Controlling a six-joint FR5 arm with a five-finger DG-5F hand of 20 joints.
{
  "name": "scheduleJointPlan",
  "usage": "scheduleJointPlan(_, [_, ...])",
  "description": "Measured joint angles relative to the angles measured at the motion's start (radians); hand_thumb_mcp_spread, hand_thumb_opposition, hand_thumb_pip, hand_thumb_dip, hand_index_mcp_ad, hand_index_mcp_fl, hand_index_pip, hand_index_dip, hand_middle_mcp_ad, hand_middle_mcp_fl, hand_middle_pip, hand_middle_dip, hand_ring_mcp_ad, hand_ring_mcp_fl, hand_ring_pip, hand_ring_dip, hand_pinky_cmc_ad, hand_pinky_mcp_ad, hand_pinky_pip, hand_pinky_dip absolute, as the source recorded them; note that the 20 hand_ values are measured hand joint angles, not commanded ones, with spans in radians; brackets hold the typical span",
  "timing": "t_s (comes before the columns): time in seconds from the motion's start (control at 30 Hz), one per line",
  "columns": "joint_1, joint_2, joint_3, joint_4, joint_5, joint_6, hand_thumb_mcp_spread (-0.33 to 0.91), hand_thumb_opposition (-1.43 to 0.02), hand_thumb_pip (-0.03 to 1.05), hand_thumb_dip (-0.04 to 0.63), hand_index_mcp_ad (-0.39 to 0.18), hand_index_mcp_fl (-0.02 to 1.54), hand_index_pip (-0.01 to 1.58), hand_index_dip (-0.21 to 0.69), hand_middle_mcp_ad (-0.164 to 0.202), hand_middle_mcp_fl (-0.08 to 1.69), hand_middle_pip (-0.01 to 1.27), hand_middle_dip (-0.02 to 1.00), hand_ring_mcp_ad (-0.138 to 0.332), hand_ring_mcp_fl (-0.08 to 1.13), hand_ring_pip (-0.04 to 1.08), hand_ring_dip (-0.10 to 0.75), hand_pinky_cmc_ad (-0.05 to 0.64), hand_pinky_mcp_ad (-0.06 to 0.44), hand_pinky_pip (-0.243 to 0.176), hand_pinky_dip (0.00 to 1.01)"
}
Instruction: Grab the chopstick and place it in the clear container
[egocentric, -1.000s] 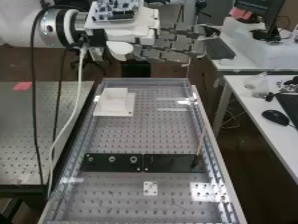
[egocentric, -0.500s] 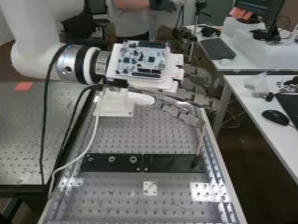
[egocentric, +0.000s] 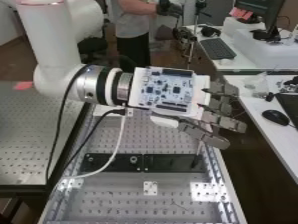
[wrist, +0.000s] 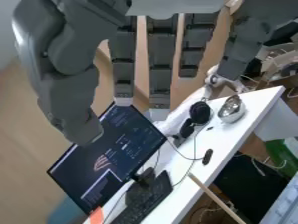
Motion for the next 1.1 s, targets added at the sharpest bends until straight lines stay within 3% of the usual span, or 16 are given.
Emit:
scheduleJointPlan(0.23, [-0.004, -0.047, 0.018, 0.023, 0.016, 0.057, 0.44, -0.80, 0.54, 0.342, -0.122, 0.54, 0.09, 0.586, 0.058, 0.62, 0.11, 0.79, 0.087, 0.19, 0.10, 0.321, 0.426, 0.295, 0.012, 0.14])
scheduleJointPlan(0.37, [-0.004, -0.061, 0.013, 0.036, 0.031, 0.094, 0.47, -0.80, 0.53, 0.342, -0.124, 0.60, 0.24, 0.559, 0.058, 0.67, 0.12, 0.79, 0.087, 0.20, 0.10, 0.323, 0.422, 0.298, 0.012, 0.14])
scheduleJointPlan(0.6, [-0.005, -0.092, 0.006, 0.041, 0.038, 0.184, 0.49, -0.82, 0.52, 0.344, -0.134, 0.60, 0.32, 0.478, 0.061, 0.72, 0.12, 0.79, 0.084, 0.23, 0.10, 0.330, 0.421, 0.295, 0.009, 0.14])
scheduleJointPlan(1.1, [-0.002, -0.118, -0.032, 0.084, 0.062, 0.259, 0.49, -0.82, 0.51, 0.344, -0.136, 0.61, 0.35, 0.447, 0.061, 0.74, 0.12, 0.78, 0.084, 0.25, 0.10, 0.330, 0.412, 0.295, 0.007, 0.14])
